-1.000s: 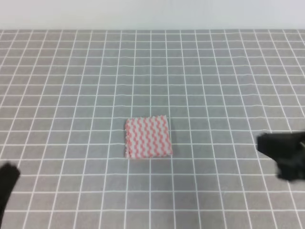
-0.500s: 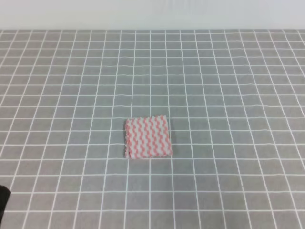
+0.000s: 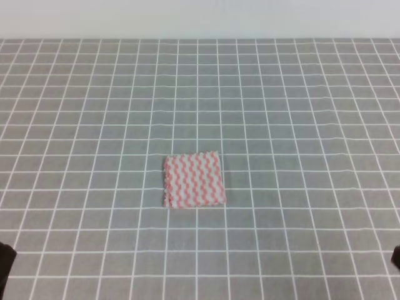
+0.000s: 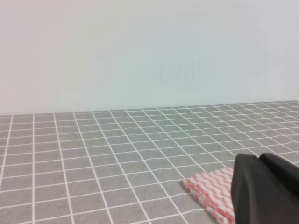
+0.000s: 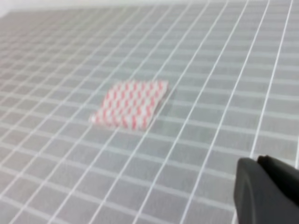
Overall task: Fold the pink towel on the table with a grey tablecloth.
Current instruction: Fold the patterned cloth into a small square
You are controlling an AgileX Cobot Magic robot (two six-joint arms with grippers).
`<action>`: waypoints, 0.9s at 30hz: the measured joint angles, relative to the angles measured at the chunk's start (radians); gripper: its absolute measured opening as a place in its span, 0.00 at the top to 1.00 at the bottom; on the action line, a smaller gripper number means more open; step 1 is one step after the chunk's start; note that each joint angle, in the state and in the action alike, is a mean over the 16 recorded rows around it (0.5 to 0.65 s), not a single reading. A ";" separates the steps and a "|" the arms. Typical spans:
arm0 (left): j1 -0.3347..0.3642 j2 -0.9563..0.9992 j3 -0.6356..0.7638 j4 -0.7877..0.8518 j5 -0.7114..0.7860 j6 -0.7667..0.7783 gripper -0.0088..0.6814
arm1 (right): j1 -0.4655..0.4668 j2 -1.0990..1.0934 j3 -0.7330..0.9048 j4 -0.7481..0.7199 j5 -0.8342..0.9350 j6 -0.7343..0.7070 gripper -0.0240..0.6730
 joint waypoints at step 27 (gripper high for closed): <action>0.000 0.000 0.000 0.000 -0.001 0.000 0.99 | -0.310 -0.374 0.184 -0.143 -0.109 0.004 0.99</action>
